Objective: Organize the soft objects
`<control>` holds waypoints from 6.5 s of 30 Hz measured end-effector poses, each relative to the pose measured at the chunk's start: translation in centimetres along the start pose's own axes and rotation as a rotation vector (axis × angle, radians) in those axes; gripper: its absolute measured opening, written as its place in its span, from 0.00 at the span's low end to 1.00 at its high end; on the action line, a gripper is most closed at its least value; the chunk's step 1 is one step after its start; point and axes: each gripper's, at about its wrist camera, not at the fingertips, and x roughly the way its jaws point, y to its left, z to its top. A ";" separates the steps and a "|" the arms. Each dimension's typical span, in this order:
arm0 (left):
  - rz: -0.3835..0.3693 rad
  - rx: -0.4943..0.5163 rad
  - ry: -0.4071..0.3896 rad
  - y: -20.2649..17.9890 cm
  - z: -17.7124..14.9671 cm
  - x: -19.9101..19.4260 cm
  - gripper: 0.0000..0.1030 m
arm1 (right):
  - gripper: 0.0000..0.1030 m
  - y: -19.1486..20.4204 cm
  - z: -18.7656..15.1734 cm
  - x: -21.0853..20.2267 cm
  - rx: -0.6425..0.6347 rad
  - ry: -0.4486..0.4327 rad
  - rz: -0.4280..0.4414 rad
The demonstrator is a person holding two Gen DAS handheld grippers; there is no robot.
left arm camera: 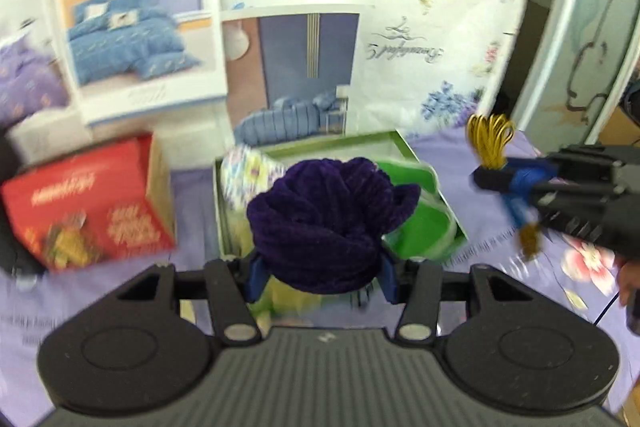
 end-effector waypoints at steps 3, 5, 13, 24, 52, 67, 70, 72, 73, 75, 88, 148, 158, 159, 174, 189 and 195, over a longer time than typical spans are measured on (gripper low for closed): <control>0.041 0.020 0.034 -0.2 3.1 4.4 0.51 | 0.00 -1.0 1.6 4.6 -0.074 0.078 -0.035; 0.062 0.046 0.068 -0.6 4.2 7.5 0.52 | 0.08 -1.8 2.0 7.2 -0.115 0.112 -0.057; 0.134 0.096 0.077 -1.1 5.5 12.0 0.81 | 0.20 -2.2 2.3 13.2 -0.240 0.240 -0.126; 0.174 0.106 -0.038 -1.5 3.9 3.7 0.92 | 0.37 -1.9 1.3 9.1 -0.232 0.235 -0.138; 0.253 -0.010 0.096 0.6 -23.8 -7.2 0.94 | 0.46 11.8 -18.5 -3.7 -0.071 0.215 0.003; 0.228 -0.041 0.146 1.1 -23.8 -5.0 0.94 | 0.50 10.3 -19.8 2.8 -0.007 0.254 -0.075; 0.216 -0.053 0.149 1.2 -23.9 -4.9 0.94 | 0.50 7.8 -20.6 0.7 0.007 0.259 -0.142; 0.217 -0.058 0.151 1.2 -24.0 -4.9 0.94 | 0.50 5.6 -21.3 -1.1 0.024 0.267 -0.217; 0.219 -0.062 0.152 1.2 -24.1 -4.9 0.94 | 0.51 4.5 -21.5 -2.0 0.032 0.273 -0.246; 0.216 -0.073 0.152 1.3 -24.1 -4.9 0.94 | 0.51 2.1 -22.0 -4.3 0.066 0.263 -0.310; 0.229 -0.143 0.147 3.2 -23.7 -5.4 0.94 | 0.52 9.3 -18.6 -3.1 -0.016 0.133 -0.101; 0.250 -0.294 0.199 10.6 -26.3 -4.5 0.94 | 0.27 12.9 -16.0 8.7 -0.185 0.254 0.029; 0.220 -0.237 0.183 7.9 -26.1 -5.6 0.94 | 0.33 15.1 -21.4 -1.6 -0.014 0.256 0.108; 0.214 -0.226 0.183 7.3 -26.1 -5.8 0.94 | 0.35 15.9 -21.8 -2.1 -0.018 0.255 0.103; 0.016 -0.133 0.193 -6.0 -24.1 -4.5 0.94 | 0.51 6.7 -21.4 -11.2 0.165 0.051 -0.222; 0.156 -0.167 0.336 -7.6 -24.4 3.1 0.95 | 0.57 2.6 -21.0 -5.6 0.090 0.156 -0.211; 0.160 -0.164 0.329 -7.6 -24.5 3.2 0.96 | 0.60 0.6 -21.2 -1.3 0.051 0.283 -0.167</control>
